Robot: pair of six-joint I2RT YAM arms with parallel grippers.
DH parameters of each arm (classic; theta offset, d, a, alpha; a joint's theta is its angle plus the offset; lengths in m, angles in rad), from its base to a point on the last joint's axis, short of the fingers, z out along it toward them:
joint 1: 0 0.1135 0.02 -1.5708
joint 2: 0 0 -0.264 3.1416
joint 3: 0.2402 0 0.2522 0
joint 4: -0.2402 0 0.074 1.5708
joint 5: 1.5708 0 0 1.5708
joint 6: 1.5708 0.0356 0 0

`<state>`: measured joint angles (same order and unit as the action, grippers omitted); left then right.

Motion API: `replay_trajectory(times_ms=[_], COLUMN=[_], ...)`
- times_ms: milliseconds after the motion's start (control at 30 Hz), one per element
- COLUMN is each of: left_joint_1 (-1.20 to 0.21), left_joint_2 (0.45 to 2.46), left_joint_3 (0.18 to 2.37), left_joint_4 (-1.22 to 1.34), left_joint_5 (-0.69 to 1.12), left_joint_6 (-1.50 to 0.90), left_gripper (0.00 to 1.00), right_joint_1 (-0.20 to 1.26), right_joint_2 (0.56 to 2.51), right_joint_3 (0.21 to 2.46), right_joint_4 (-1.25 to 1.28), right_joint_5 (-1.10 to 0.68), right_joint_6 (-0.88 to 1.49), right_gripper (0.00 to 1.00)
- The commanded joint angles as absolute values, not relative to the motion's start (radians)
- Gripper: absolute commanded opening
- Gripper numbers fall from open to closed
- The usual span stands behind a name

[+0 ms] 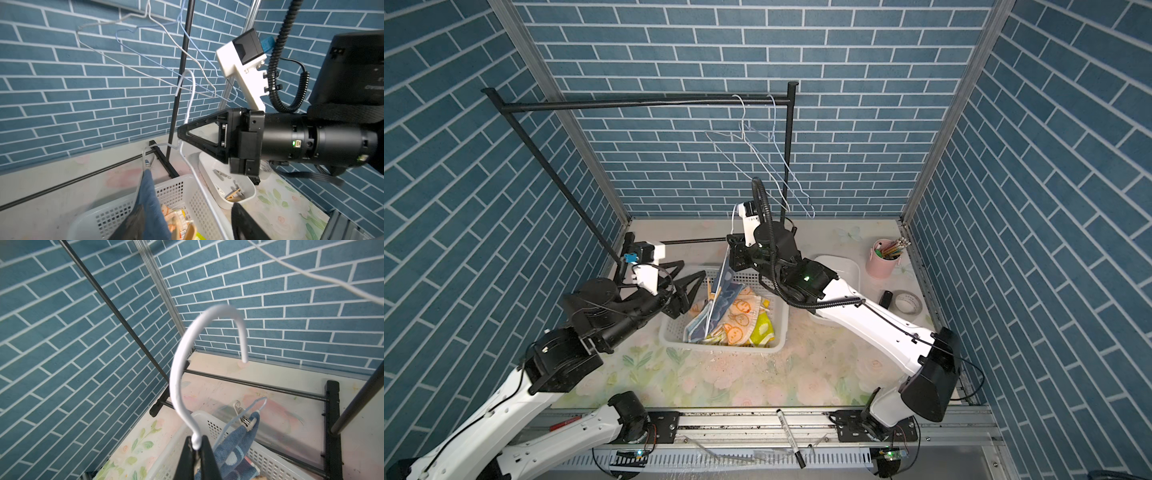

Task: Remove the clothespins securing towels to the hanger
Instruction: Pick up the hanger from the clothesline.

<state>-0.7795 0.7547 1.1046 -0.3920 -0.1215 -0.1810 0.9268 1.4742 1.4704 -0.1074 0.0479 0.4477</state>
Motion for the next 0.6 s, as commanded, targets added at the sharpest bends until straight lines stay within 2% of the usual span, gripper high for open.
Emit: replay_trajectory(times_ms=[0,200,400,500,567], left_joint_1=[-0.783,-0.782,-0.758,-0.668,-0.562], left_joint_2=[0.749,0.781,0.897,0.922,0.931], left_joint_3=[1.176,1.290,1.435,1.454,1.454], left_joint_4=[-0.520,-0.574,-0.687,-0.677,-0.644], left_joint_5=[-0.226,-0.311,-0.328,-0.242,-0.100], left_joint_6=[-0.038,0.115,0.185,0.187,0.173], left_gripper=[0.68,0.75,0.76,0.76,0.75], right_joint_1=[0.865,0.772,0.657,0.608,0.585], right_joint_2=[1.423,1.397,1.409,1.428,1.451], right_joint_3=[1.512,1.589,1.633,1.643,1.671], right_joint_4=[-0.126,-0.177,-0.223,-0.186,-0.166], right_joint_5=[-0.164,-0.454,-0.690,-0.794,-0.874], right_joint_6=[0.432,0.396,0.337,0.350,0.356], right_gripper=[0.00,0.00,0.00,0.00,0.00])
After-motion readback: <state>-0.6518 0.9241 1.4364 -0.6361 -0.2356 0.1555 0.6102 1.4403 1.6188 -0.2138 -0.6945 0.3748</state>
